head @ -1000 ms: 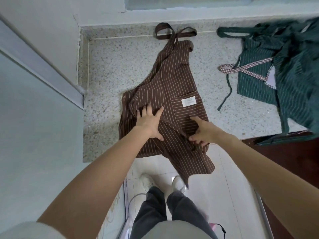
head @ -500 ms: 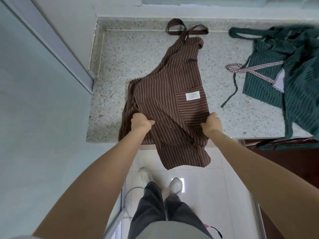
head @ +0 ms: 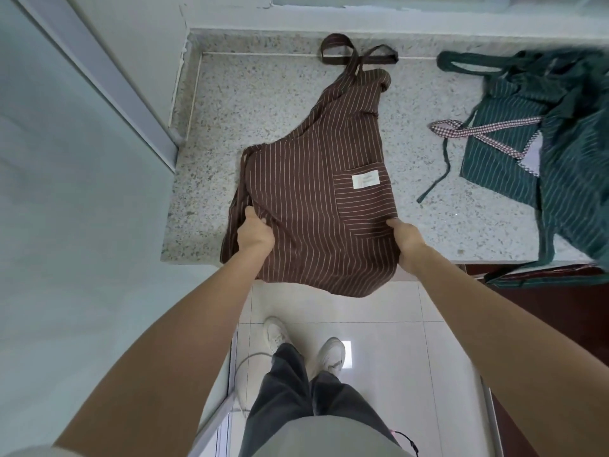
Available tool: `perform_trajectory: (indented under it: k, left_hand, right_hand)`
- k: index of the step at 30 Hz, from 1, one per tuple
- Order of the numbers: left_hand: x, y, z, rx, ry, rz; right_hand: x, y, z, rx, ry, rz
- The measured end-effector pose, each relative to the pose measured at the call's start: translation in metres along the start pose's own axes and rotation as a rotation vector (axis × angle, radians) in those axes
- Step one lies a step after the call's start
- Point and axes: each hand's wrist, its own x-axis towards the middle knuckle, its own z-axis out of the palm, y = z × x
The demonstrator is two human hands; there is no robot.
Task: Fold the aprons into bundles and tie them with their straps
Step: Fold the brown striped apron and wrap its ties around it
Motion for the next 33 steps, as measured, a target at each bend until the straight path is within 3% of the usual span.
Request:
perform_trajectory:
  k: [3, 10, 16, 20, 27, 31, 33]
  left_hand:
    - [0.001, -0.003, -0.004, 0.019, 0.0, 0.006]
    - [0.008, -0.015, -0.016, 0.017, 0.147, 0.08]
    - [0.009, -0.012, -0.014, 0.03, 0.042, 0.067]
    - [0.007, -0.015, -0.009, 0.085, 0.112, 0.048]
    - [0.011, -0.013, -0.01, 0.139, 0.14, 0.001]
    - [0.012, -0.006, -0.01, 0.202, 0.181, -0.133]
    - [0.017, -0.005, -0.011, 0.187, 0.137, -0.126]
  right_hand:
    - [-0.006, 0.003, -0.012, 0.042, -0.129, -0.066]
    - [0.003, -0.004, -0.014, -0.161, 0.04, -0.163]
    - [0.007, -0.001, -0.007, -0.275, 0.009, -0.144]
    - [0.006, 0.001, -0.011, -0.451, 0.094, -0.284]
    - [0.002, 0.004, -0.003, -0.601, 0.157, -0.319]
    - [-0.001, 0.001, 0.002, -1.043, 0.283, -0.573]
    - [0.001, -0.003, 0.008, -1.176, 0.176, -0.745]
